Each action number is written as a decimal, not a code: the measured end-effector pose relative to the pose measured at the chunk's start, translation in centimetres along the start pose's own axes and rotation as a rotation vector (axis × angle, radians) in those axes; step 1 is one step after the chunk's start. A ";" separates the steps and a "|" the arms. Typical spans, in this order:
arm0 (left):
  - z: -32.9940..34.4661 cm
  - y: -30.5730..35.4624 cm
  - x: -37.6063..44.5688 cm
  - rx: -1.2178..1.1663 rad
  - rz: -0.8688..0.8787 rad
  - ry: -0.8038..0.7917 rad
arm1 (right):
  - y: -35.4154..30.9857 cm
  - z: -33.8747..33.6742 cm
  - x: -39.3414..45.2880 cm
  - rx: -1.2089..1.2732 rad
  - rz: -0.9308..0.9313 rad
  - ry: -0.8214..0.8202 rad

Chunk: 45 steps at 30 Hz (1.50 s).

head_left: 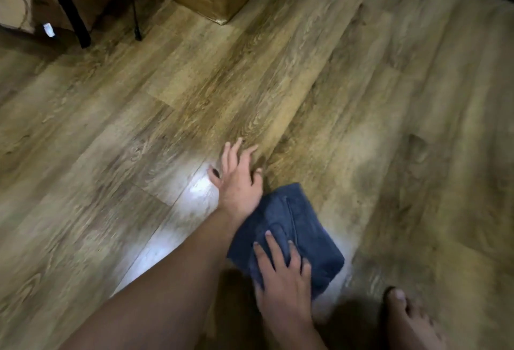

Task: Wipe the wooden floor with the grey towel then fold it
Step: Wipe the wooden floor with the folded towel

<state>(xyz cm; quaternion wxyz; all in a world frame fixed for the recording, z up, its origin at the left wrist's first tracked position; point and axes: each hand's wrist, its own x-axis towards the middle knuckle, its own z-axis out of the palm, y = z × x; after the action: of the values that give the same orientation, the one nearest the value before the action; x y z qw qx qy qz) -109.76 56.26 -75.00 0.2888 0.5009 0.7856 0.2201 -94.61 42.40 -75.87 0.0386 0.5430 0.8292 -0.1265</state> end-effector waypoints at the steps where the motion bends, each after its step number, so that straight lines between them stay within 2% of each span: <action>1: 0.7 1.1 0.3 -0.045 0.061 -0.044 | 1.4 -0.2 0.4 -0.012 -0.022 0.033; 3: 2.0 2.7 1.2 -0.094 0.049 -0.130 | 4.8 -1.1 1.9 -0.052 -0.025 0.090; 5: 3.1 2.9 2.0 -0.072 -0.073 -0.205 | 9.3 -2.4 4.3 -0.051 0.102 0.160; 6: 3.7 2.4 2.2 0.021 -0.099 -0.248 | 11.8 -3.0 5.7 -0.046 0.197 0.188; 9: 5.3 0.6 1.8 0.441 0.008 -0.348 | 20.4 -4.6 9.6 -0.013 0.458 0.213; 12: 5.7 0.4 1.9 0.496 0.031 -0.346 | 27.4 -6.2 12.7 0.040 0.661 0.243; 15: 5.1 1.0 2.3 0.500 0.012 -0.437 | 27.9 -6.9 13.9 0.074 0.761 0.216; 19: 4.4 1.7 3.2 0.479 -0.052 -0.560 | 20.7 -6.4 12.5 0.016 0.712 0.239; 22: 4.2 2.1 3.2 0.486 -0.064 -0.578 | 13.5 -5.3 9.8 0.050 0.623 0.190; 26: 4.5 2.4 2.9 0.451 -0.084 -0.521 | 4.4 -3.6 4.6 0.136 0.482 -0.015; 28: 4.6 2.3 2.8 0.437 -0.096 -0.526 | 2.3 -2.9 2.6 0.140 0.455 -0.126; 30: 4.6 2.6 2.9 0.439 -0.108 -0.519 | 2.6 -2.4 1.7 0.132 0.436 -0.144; 34: 5.0 5.3 5.0 0.341 -0.180 -0.418 | 6.6 -2.1 3.5 0.074 0.358 0.012; 39: 6.5 7.1 6.8 0.316 -0.261 -0.479 | 13.7 -4.1 11.6 -0.026 0.423 0.190; 42: 6.2 7.1 6.8 0.358 -0.264 -0.509 | 18.2 -5.8 17.1 -0.071 0.402 0.201; 45: 5.5 7.4 7.0 0.386 -0.247 -0.577 | 22.6 -7.6 23.5 -0.045 0.467 0.208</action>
<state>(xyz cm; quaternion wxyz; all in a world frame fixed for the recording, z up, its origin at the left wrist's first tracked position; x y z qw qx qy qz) -103.45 65.94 -76.00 0.4232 0.4889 0.7534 -0.1192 -83.10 73.79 -77.07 -0.0066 0.7289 0.6834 -0.0389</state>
